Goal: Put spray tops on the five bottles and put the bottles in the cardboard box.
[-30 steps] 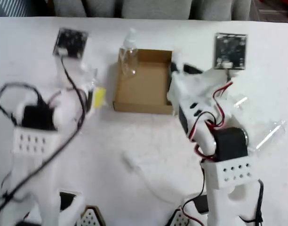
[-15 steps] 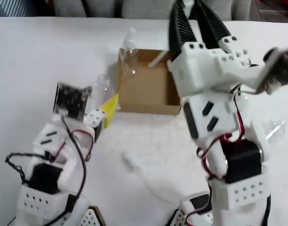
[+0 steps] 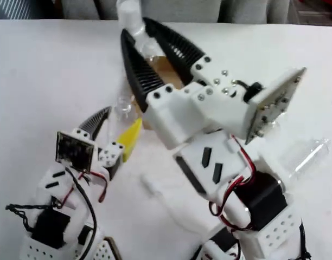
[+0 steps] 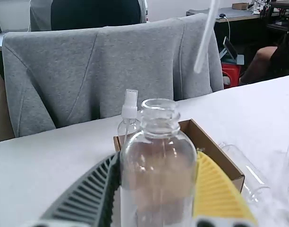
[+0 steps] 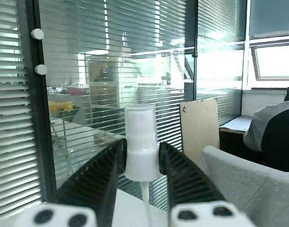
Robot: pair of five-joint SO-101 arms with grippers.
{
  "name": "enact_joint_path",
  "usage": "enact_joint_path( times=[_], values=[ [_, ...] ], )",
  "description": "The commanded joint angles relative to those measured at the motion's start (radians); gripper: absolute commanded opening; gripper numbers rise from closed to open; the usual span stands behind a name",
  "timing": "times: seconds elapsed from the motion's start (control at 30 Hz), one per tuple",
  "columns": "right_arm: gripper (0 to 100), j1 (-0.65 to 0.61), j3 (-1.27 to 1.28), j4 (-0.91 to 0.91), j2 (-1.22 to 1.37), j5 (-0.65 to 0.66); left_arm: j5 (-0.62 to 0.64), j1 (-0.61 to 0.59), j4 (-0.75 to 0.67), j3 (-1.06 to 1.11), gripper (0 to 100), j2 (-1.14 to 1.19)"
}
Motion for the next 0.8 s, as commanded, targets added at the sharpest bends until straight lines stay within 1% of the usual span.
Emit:
enact_joint_path(
  times=[0.0, 0.3, 0.53, 0.77],
  values=[
    [1.5, -0.018, -0.002, 0.016, -0.016, 0.020, -0.005, 0.015, -0.028, -0.005, 5, -0.015],
    [1.5, -0.019, -0.002, 0.010, -0.007, 0.021, -0.005, 0.015, 0.000, -0.009, 5, -0.019],
    [1.5, -0.015, -0.003, -0.039, 0.068, 0.021, -0.005, 0.012, 0.002, -0.011, 5, -0.019],
    [1.5, -0.016, -0.006, -0.041, 0.107, 0.021, -0.005, 0.012, 0.002, -0.009, 5, -0.019]
  ],
)
